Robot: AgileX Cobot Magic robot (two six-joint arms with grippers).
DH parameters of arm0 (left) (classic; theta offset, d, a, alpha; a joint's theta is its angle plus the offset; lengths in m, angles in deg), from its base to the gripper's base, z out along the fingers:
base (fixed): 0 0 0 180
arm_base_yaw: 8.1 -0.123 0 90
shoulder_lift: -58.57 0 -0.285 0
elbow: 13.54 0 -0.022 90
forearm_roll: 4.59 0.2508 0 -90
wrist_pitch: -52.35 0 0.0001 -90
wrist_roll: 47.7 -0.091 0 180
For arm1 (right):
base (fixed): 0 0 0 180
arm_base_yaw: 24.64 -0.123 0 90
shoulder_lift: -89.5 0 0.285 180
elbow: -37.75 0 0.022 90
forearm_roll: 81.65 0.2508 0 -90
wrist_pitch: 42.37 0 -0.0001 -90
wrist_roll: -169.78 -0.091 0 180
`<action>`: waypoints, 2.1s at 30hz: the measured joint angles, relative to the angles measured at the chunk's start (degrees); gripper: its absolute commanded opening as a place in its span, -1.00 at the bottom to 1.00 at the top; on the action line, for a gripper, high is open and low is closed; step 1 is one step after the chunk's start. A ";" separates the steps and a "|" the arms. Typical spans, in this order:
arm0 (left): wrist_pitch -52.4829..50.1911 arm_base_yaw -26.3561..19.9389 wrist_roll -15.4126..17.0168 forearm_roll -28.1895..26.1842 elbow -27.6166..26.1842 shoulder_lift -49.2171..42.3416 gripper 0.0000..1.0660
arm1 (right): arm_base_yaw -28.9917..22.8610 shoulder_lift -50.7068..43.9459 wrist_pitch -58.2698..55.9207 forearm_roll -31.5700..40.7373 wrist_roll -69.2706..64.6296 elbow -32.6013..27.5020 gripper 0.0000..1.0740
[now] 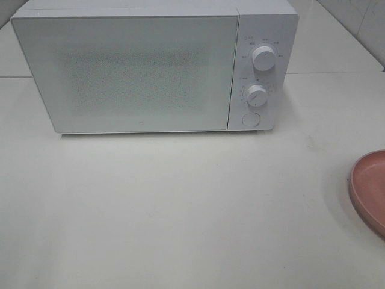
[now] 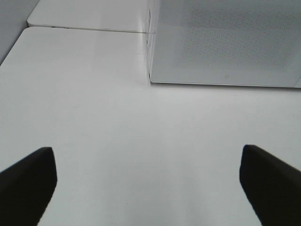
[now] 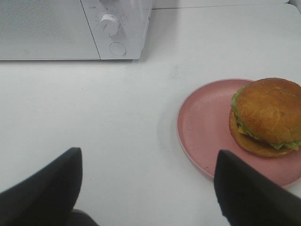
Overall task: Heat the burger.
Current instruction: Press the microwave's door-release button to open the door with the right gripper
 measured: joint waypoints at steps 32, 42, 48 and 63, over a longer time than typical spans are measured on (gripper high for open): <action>0.00 0.00 0.00 0.00 0.00 0.00 0.84 | 0.00 5.73 11.17 -0.06 0.00 2.18 0.40; 0.00 0.00 0.00 0.00 0.00 0.00 0.84 | 0.00 9.97 18.56 -0.11 0.00 2.18 0.40; 0.00 0.00 0.00 0.00 0.00 0.00 0.84 | 0.00 14.44 24.24 -0.17 0.00 2.18 0.40; 0.00 0.00 0.00 0.00 0.00 0.00 0.84 | 0.00 27.62 35.58 -0.23 0.00 2.18 0.40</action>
